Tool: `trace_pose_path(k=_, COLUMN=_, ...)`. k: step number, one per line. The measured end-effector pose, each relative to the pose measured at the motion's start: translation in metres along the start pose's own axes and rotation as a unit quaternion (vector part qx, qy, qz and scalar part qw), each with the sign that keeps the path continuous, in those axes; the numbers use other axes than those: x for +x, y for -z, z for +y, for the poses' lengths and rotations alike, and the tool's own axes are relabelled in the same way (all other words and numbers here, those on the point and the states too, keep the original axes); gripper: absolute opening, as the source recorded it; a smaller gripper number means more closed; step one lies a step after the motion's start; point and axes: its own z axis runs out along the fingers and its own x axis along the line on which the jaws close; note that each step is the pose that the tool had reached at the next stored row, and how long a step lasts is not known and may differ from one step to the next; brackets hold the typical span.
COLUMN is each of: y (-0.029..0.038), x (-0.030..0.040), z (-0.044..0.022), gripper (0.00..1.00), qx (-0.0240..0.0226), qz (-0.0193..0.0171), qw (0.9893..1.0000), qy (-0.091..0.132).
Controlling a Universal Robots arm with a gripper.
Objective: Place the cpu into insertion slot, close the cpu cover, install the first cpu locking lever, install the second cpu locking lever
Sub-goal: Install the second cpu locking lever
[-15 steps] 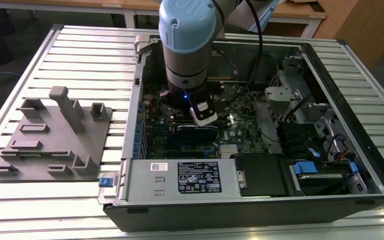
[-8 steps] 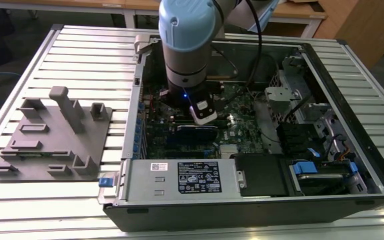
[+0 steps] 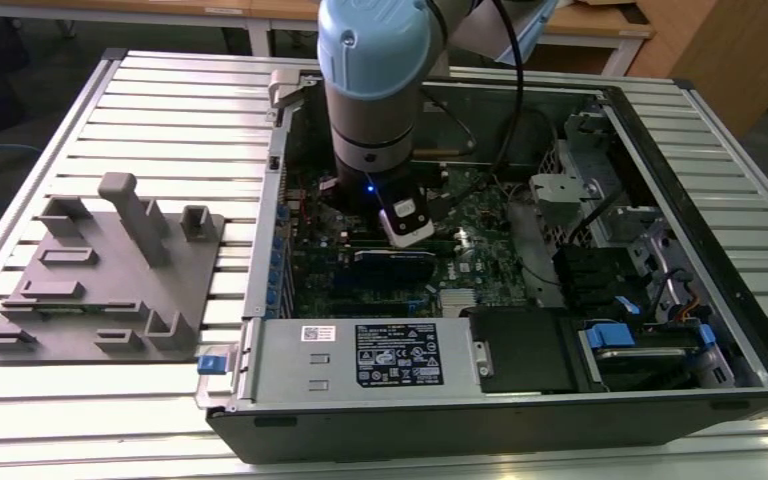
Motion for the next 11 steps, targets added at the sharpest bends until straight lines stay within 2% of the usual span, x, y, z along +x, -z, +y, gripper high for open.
trace_pose_path(k=3, y=0.003, x=-0.0002, z=0.0015, gripper=0.1, qx=-0.0003, qz=-0.0003, qw=1.0, qy=0.0)
trace_pose_path(k=9, y=0.0037, x=-0.0001, z=0.0017, gripper=0.1, qx=0.0029, qz=-0.0006, qw=1.0, qy=0.0)
trace_pose_path(k=11, y=0.0068, x=-0.0003, z=0.0026, gripper=0.1, qx=0.0029, qz=-0.0006, qw=1.0, qy=0.0)
